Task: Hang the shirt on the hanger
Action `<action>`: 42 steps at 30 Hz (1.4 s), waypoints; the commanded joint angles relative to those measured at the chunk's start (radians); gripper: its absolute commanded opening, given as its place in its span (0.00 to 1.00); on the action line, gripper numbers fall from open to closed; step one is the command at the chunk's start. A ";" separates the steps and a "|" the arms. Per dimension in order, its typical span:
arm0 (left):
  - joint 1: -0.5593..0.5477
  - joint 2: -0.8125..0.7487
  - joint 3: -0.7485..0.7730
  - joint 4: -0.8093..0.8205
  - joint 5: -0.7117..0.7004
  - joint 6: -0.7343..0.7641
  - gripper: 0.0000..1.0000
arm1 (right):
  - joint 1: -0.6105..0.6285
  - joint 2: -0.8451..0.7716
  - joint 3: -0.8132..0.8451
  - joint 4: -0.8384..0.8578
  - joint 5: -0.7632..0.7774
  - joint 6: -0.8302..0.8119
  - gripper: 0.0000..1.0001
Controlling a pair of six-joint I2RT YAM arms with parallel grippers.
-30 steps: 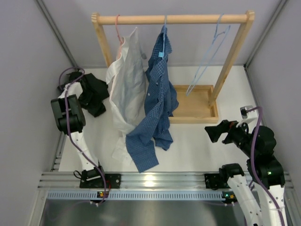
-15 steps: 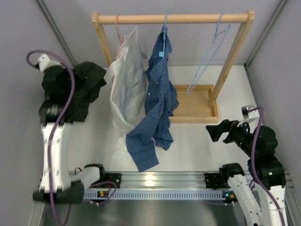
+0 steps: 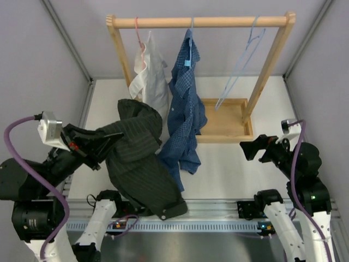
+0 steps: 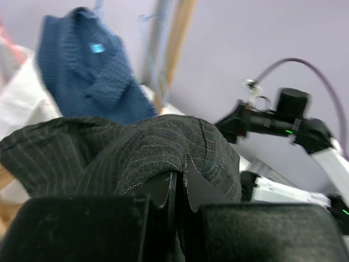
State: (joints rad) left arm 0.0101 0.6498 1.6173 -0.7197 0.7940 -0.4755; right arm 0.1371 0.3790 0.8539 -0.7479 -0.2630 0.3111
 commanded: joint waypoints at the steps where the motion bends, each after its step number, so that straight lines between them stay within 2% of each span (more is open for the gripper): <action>1: -0.004 -0.044 0.118 0.088 0.235 -0.066 0.00 | 0.010 0.004 0.033 0.050 -0.005 0.016 0.97; 4: 0.014 -0.003 0.127 0.097 0.228 -0.142 0.00 | 0.010 0.012 0.037 0.053 -0.021 0.023 0.97; 8: 0.053 0.092 0.012 0.124 0.223 -0.253 0.00 | 0.009 0.021 0.025 0.065 -0.054 0.033 0.97; 11: 0.028 0.184 -0.056 0.126 0.182 -0.233 0.00 | 0.009 0.027 0.004 0.090 -0.169 0.016 0.97; 12: 0.015 0.210 -0.063 0.126 0.174 -0.224 0.00 | 0.009 0.034 -0.004 0.100 -0.296 -0.007 0.97; 14: -0.056 0.267 -0.086 0.124 0.153 -0.200 0.00 | 0.010 0.066 -0.028 0.127 -0.433 -0.012 0.98; 15: -0.086 0.313 -0.095 0.126 0.140 -0.189 0.00 | 0.009 0.080 -0.041 0.139 -0.556 -0.004 0.98; 18: -0.298 0.385 -0.157 0.124 -0.022 -0.137 0.00 | 0.016 0.112 -0.099 0.176 -0.650 0.028 0.97; 19: -0.450 0.402 -0.172 0.123 -0.077 -0.121 0.00 | 0.021 0.112 -0.107 0.171 -0.625 0.025 0.97; 20: -0.534 0.421 -0.200 0.124 -0.225 -0.085 0.00 | 0.027 0.109 -0.107 0.147 -0.592 0.016 0.97; 21: -0.623 0.433 -0.209 0.123 -0.305 -0.066 0.00 | 0.033 0.107 -0.102 0.130 -0.526 0.007 0.97; 22: -0.788 0.454 -0.215 0.123 -0.384 -0.052 0.00 | 0.033 0.106 -0.093 0.111 -0.492 0.000 0.97; 23: -0.855 0.462 -0.221 0.126 -0.526 -0.039 0.00 | 0.033 0.098 -0.073 0.079 -0.451 -0.003 0.97; 25: -0.980 0.475 -0.231 0.140 -0.604 -0.044 0.00 | 0.033 0.069 -0.052 0.047 -0.294 0.003 0.97; 27: -1.034 0.484 -0.254 0.193 -0.605 -0.057 0.00 | 0.033 0.043 -0.009 -0.005 -0.102 0.032 0.97; 30: -1.094 0.554 -0.267 0.219 -0.631 -0.071 0.00 | 0.033 -0.006 0.056 -0.060 0.043 0.051 0.98; 34: -1.208 0.683 -0.299 0.276 -0.619 -0.078 0.00 | 0.033 -0.019 0.151 -0.128 0.096 0.017 0.98; 37: -1.230 0.737 -0.318 0.327 -0.566 -0.087 0.00 | 0.035 0.007 0.168 -0.169 0.035 -0.044 0.98; 38: -1.230 0.732 -0.316 0.324 -0.564 -0.081 0.05 | 0.035 0.012 0.163 -0.171 -0.060 -0.076 0.98; 40: -1.230 0.697 -0.315 0.293 -0.631 -0.065 0.35 | 0.033 0.035 0.139 -0.163 -0.183 -0.101 0.98; 41: -1.230 0.673 -0.306 0.266 -0.672 -0.054 0.98 | 0.033 0.040 0.128 -0.154 -0.237 -0.102 0.99; 42: -1.230 0.613 -0.300 0.229 -0.728 -0.051 0.98 | 0.033 0.046 0.116 -0.142 -0.336 -0.099 0.99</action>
State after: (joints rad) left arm -1.2232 1.4082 1.2800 -0.5003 0.1852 -0.5434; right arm 0.1604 0.3843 0.9932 -0.8547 -0.3801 0.2577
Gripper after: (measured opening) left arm 0.772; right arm 0.986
